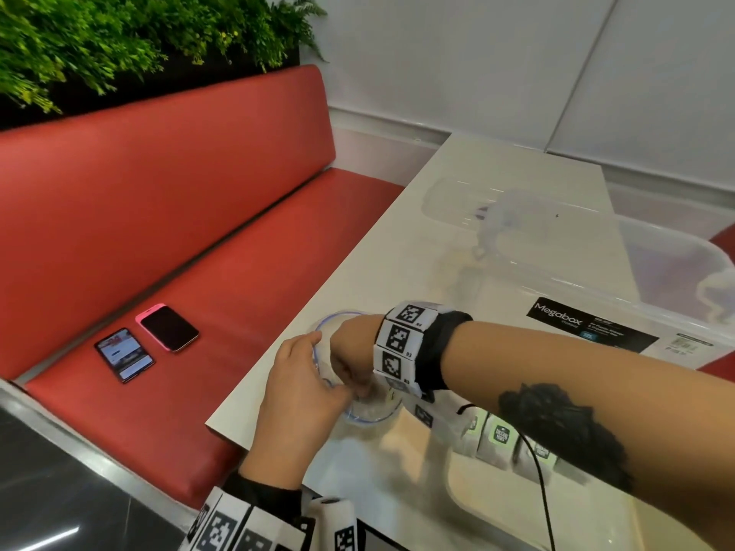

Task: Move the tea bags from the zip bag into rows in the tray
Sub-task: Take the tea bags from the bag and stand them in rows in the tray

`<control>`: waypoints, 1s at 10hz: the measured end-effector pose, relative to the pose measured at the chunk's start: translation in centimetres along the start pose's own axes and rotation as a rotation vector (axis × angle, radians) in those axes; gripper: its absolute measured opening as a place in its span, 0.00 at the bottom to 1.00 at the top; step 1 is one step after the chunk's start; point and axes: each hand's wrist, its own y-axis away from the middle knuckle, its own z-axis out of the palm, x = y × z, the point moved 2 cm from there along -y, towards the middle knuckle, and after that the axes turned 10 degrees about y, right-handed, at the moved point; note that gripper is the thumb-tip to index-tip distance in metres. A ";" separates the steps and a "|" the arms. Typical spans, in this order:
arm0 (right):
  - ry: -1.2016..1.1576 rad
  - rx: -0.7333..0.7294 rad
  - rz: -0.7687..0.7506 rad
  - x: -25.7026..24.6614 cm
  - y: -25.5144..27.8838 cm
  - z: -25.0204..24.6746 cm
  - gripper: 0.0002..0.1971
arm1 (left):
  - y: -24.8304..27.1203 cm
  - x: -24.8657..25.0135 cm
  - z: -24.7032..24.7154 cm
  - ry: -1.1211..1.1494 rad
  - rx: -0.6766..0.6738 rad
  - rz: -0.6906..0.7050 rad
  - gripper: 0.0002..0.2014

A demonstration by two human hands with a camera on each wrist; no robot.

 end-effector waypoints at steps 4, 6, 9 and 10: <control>-0.503 0.402 -0.019 5.5 5.0 -0.8 0.04 | -0.3 -0.4 1.4 -0.114 -0.062 0.017 0.29; -0.974 0.517 0.040 7.4 8.1 0.8 0.05 | 0.5 2.5 0.6 0.128 0.094 0.169 0.19; -1.397 0.643 0.052 7.1 12.3 3.6 0.05 | 1.8 7.7 3.9 1.130 -0.445 -0.255 0.28; -1.447 0.705 0.150 6.9 13.1 5.4 0.10 | 2.4 8.4 5.3 1.207 -0.500 -0.326 0.24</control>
